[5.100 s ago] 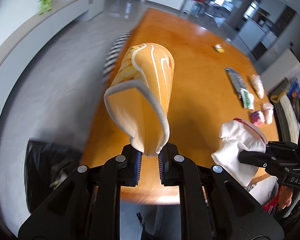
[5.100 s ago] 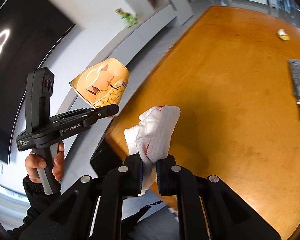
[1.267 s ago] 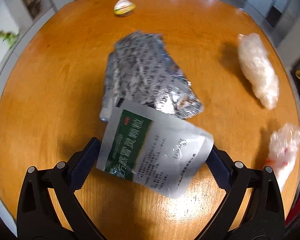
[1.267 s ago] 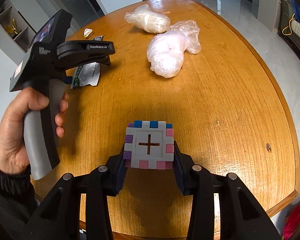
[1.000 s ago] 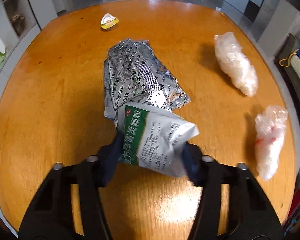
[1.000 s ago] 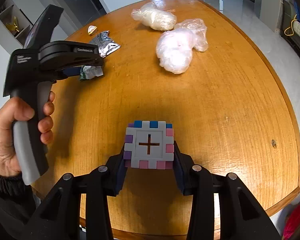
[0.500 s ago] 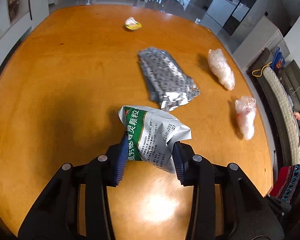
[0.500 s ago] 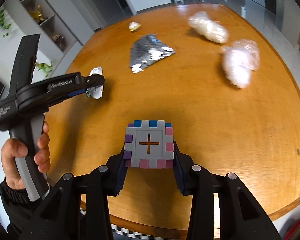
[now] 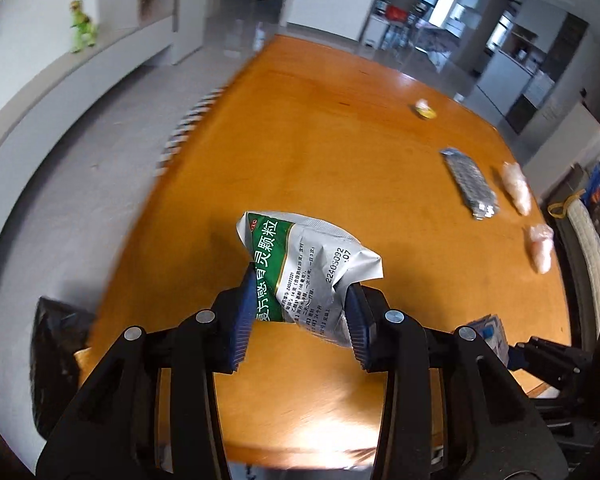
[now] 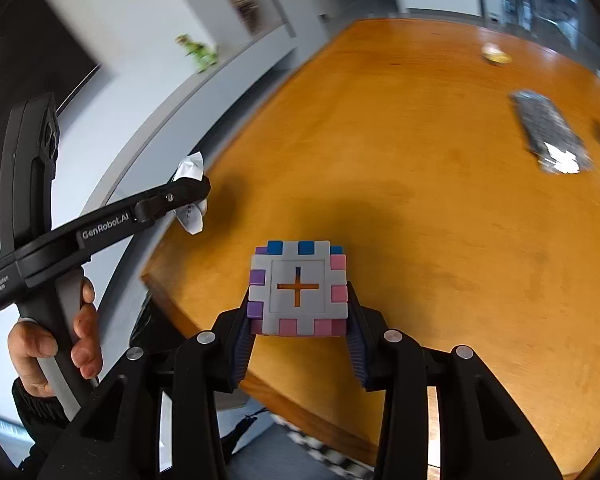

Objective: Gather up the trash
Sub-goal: 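Carry the medicine packet and cube toy over the trash bag and open both tools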

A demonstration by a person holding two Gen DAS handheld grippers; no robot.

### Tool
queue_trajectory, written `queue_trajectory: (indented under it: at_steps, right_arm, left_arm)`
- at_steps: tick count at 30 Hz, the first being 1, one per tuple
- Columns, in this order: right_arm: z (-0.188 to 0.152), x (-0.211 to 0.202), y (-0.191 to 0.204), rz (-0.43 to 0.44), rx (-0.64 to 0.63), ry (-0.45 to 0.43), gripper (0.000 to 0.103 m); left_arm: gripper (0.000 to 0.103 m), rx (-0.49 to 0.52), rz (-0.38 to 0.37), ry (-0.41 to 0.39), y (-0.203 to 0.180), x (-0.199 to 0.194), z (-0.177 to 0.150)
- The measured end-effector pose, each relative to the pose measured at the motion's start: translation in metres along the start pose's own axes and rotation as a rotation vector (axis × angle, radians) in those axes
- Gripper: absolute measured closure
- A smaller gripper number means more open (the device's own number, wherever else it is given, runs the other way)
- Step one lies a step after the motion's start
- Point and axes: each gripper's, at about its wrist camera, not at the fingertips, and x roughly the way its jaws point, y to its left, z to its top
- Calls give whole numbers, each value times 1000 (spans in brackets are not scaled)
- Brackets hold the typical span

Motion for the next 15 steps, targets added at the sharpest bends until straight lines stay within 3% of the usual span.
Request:
queue_trajectory:
  at_steps: [8,15]
  right_arm:
    - [4,59,115,142,-203,110,61]
    - [-6,97,199,220,-349,195,61]
  left_arm:
    - [63,-193,169,-64,121,-66,-54]
    - [63,-351,294,-74,199,-101,-105]
